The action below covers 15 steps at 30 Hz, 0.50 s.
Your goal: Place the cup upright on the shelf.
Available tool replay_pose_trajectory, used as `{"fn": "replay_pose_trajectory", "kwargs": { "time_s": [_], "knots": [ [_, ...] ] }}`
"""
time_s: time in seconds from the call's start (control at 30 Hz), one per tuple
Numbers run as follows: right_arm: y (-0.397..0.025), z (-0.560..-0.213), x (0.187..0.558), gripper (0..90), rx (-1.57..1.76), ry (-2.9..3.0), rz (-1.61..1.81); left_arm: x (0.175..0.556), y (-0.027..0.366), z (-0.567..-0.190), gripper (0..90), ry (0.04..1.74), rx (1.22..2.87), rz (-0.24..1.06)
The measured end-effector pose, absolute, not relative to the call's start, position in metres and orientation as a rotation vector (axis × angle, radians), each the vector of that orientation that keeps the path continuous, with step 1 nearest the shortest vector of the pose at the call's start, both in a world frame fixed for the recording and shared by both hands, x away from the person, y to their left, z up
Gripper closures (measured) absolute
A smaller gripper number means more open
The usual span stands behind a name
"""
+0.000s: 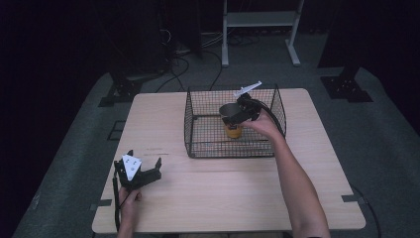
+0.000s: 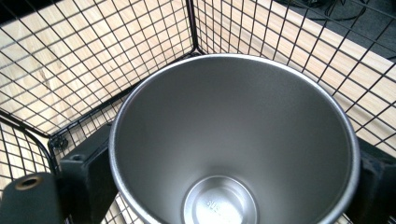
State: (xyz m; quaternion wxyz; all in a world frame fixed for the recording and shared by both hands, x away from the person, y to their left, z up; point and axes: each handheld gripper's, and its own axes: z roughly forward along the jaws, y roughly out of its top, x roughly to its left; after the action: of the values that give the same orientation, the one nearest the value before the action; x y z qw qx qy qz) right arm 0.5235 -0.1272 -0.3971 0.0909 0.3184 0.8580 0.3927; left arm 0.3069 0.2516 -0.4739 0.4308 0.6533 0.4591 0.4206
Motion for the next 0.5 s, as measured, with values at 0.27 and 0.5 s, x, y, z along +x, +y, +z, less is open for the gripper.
{"fn": "replay_pose_trajectory", "kwargs": {
  "time_s": [0.27, 0.5],
  "knots": [
    [-0.1282, -0.3962, 0.5193, 6.9, 0.91, 2.546, 1.158, 0.3068, 0.2515, -0.4739, 0.0, 1.145, 1.629, 1.05],
    [-0.1285, -0.3928, 0.5169, 5.1, 0.902, 2.531, 1.173, 0.3068, 0.2515, -0.4739, 0.0, 1.146, 1.63, 1.049]
  ]
}}
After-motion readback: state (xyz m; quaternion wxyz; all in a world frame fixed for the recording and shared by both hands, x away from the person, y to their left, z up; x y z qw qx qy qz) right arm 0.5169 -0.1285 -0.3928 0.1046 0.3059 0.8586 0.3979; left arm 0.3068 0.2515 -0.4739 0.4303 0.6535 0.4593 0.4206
